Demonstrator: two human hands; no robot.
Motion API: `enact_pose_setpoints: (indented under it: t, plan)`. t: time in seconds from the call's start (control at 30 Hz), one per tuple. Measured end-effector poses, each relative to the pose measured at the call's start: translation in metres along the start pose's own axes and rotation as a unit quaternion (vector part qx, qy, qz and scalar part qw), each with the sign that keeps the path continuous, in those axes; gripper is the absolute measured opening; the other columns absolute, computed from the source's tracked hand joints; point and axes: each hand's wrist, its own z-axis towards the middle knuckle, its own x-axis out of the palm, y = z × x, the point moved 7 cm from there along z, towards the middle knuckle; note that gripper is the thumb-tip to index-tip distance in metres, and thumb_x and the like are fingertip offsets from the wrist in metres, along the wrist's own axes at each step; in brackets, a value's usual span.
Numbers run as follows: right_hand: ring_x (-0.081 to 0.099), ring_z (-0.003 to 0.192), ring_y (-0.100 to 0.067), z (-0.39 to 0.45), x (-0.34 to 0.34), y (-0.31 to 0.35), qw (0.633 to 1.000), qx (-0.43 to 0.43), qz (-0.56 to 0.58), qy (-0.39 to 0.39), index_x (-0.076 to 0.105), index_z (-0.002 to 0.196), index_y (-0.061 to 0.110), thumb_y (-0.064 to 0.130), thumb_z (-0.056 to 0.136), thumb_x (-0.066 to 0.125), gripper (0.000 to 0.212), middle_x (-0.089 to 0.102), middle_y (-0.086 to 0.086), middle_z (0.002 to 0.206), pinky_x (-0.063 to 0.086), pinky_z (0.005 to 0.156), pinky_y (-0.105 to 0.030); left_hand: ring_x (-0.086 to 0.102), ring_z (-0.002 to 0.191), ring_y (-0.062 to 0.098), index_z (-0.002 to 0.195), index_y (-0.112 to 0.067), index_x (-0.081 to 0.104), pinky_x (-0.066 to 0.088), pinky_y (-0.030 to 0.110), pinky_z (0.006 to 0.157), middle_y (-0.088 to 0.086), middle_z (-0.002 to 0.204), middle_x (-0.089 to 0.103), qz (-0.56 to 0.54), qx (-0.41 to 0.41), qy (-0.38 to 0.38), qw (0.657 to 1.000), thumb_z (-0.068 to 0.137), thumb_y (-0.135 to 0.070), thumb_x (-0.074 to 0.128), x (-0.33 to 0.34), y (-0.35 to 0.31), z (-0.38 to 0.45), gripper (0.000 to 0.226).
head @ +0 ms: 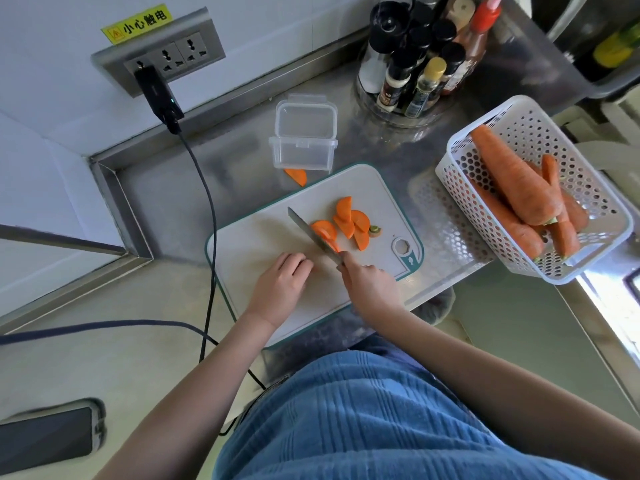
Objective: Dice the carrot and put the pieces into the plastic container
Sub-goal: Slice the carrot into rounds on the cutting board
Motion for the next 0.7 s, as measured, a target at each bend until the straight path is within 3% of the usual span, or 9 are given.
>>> enact_pose_setpoints:
  t: [0.17, 0.37, 0.7]
  plan:
    - [0.062, 0.076, -0.037, -0.012, -0.006, -0.001, 1.0, -0.002, 0.0, -0.012, 0.023, 0.147, 0.032, 0.038, 0.104, 0.025, 0.043, 0.048, -0.008, 0.069, 0.041, 0.061, -0.036, 0.047, 0.087, 0.021, 0.086, -0.005, 0.067, 0.054, 0.037, 0.056, 0.008, 0.086, 0.062, -0.018, -0.011, 0.016, 1.0, 0.084, -0.014, 0.043, -0.003, -0.001, 0.003, 0.025]
    - [0.06, 0.074, -0.038, -0.015, -0.006, 0.009, 0.999, -0.019, 0.028, -0.007, 0.04, 0.119, 0.014, 0.037, 0.103, 0.026, 0.031, 0.052, -0.011, 0.074, 0.043, 0.059, -0.038, 0.046, 0.085, 0.023, 0.081, -0.001, 0.064, 0.054, 0.038, 0.06, 0.012, 0.084, 0.061, -0.006, -0.005, 0.003, 1.0, 0.091, -0.019, 0.043, -0.007, -0.003, 0.001, 0.03]
    - [0.062, 0.08, -0.037, -0.018, 0.005, 0.021, 0.998, -0.043, -0.026, 0.026, 0.037, 0.121, 0.013, 0.035, 0.105, 0.026, 0.029, 0.064, -0.017, 0.09, 0.037, 0.06, -0.035, 0.048, 0.082, 0.026, 0.083, -0.004, 0.061, 0.053, 0.04, 0.06, 0.012, 0.081, 0.056, -0.001, -0.009, 0.021, 1.0, 0.086, -0.015, 0.045, -0.002, -0.001, 0.001, 0.02]
